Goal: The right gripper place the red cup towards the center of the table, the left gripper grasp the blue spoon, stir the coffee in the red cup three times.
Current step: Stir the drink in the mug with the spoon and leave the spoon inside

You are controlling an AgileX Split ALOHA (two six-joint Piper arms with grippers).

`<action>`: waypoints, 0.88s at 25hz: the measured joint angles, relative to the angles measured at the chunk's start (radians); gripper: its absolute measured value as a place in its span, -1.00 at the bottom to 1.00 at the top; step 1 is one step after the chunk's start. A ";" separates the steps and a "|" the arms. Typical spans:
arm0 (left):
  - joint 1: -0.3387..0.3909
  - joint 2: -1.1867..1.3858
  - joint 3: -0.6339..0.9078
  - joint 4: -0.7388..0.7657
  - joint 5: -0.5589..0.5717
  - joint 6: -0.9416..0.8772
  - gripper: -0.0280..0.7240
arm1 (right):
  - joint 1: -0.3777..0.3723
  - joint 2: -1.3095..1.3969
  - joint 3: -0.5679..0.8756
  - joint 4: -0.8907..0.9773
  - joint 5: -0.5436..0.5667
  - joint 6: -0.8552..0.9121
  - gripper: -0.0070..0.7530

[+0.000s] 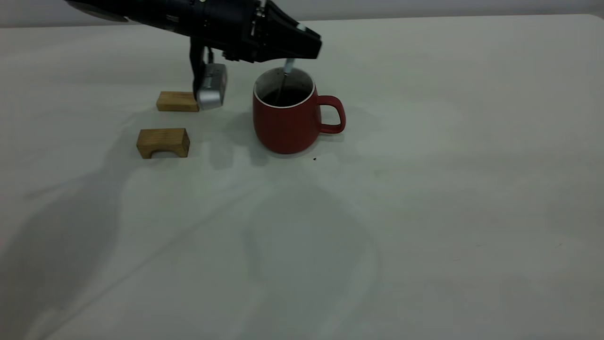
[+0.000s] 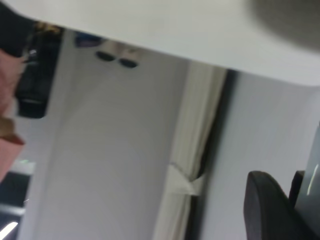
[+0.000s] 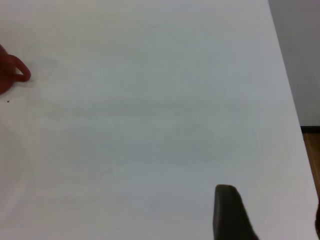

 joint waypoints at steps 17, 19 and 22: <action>0.008 0.000 0.000 -0.050 -0.024 -0.006 -0.56 | 0.000 -0.001 0.000 0.000 0.000 0.000 0.17; 0.009 0.000 0.000 -0.050 -0.025 -0.006 -0.56 | 0.000 -0.001 0.000 0.000 0.000 0.000 0.17; 0.009 0.000 0.000 -0.050 -0.016 -0.007 -0.56 | 0.000 -0.001 0.000 0.000 0.000 0.000 0.17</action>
